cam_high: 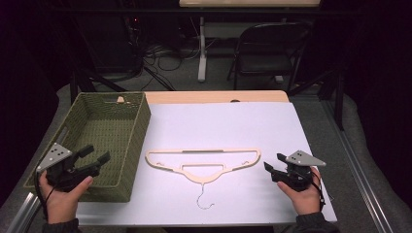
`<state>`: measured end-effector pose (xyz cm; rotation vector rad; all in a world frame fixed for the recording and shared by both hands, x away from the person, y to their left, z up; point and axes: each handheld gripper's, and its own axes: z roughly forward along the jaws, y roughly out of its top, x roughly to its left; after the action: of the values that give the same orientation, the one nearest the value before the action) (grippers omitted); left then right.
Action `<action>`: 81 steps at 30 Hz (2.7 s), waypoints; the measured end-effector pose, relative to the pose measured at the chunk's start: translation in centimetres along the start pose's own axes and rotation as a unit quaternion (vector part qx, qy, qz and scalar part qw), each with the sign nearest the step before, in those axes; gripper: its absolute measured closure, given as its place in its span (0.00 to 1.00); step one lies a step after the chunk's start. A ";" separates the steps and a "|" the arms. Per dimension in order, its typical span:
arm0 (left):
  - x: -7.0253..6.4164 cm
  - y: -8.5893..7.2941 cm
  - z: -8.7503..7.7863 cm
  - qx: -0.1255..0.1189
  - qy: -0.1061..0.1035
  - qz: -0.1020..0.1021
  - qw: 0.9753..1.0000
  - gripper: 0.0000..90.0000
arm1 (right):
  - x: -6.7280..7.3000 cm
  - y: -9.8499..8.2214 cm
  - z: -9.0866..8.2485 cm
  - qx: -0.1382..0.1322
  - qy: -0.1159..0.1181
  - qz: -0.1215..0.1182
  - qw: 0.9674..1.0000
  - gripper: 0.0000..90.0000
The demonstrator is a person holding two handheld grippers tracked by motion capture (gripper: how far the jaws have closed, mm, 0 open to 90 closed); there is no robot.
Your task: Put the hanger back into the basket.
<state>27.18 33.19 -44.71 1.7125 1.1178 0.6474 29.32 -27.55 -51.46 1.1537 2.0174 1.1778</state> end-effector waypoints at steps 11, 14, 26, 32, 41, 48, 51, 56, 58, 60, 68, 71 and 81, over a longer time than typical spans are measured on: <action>-0.3 0.2 -0.1 0.002 -0.004 0.009 1.000 0.36 | 1.3 1.7 0.4 0.035 0.016 -0.044 0.998 0.42; -0.4 0.3 -0.2 0.000 -0.005 0.009 1.000 0.36 | 1.6 2.5 0.3 0.045 0.018 -0.066 0.997 0.42; -0.5 0.4 -0.2 0.001 -0.006 0.011 1.000 0.36 | 2.1 9.4 1.2 0.140 0.081 -0.123 0.979 0.44; -0.5 0.4 -0.2 0.003 -0.007 0.012 1.000 0.37 | 2.7 11.4 3.0 0.201 0.116 -0.162 0.959 0.48; -0.6 0.3 -0.1 0.005 -0.009 0.012 1.000 0.37 | 4.0 14.6 5.3 0.223 0.144 -0.207 0.942 0.48; -0.5 0.3 -0.1 0.003 -0.010 0.010 1.000 0.37 | 5.6 16.6 7.2 0.235 0.165 -0.230 0.930 0.49; -0.6 0.3 -0.1 0.004 -0.010 0.010 1.000 0.37 | 6.1 17.0 7.7 0.237 0.171 -0.230 0.928 0.50; -0.6 0.3 0.0 0.005 -0.011 0.011 1.000 0.37 | 7.5 17.3 9.5 0.254 0.184 -0.244 0.918 0.53; -0.6 0.3 0.0 0.005 -0.011 0.010 1.000 0.37 | 7.7 17.3 9.7 0.255 0.185 -0.245 0.917 0.53; -0.6 0.3 0.0 0.005 -0.010 0.010 1.000 0.37 | 8.5 17.1 10.5 0.263 0.191 -0.257 0.910 0.53; -0.6 0.3 0.0 0.004 -0.011 0.012 1.000 0.37 | 10.8 17.0 12.4 0.274 0.203 -0.278 0.898 0.54; -0.6 0.3 0.0 0.005 -0.011 0.011 1.000 0.37 | 11.5 17.0 13.2 0.280 0.209 -0.277 0.895 0.55; -0.6 0.3 0.1 0.005 -0.011 0.010 1.000 0.37 | 12.9 16.7 14.8 0.289 0.216 -0.287 0.887 0.59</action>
<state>27.10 32.55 -44.48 1.7387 1.0912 0.6352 41.07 -5.81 -44.24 0.4414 2.9043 0.5609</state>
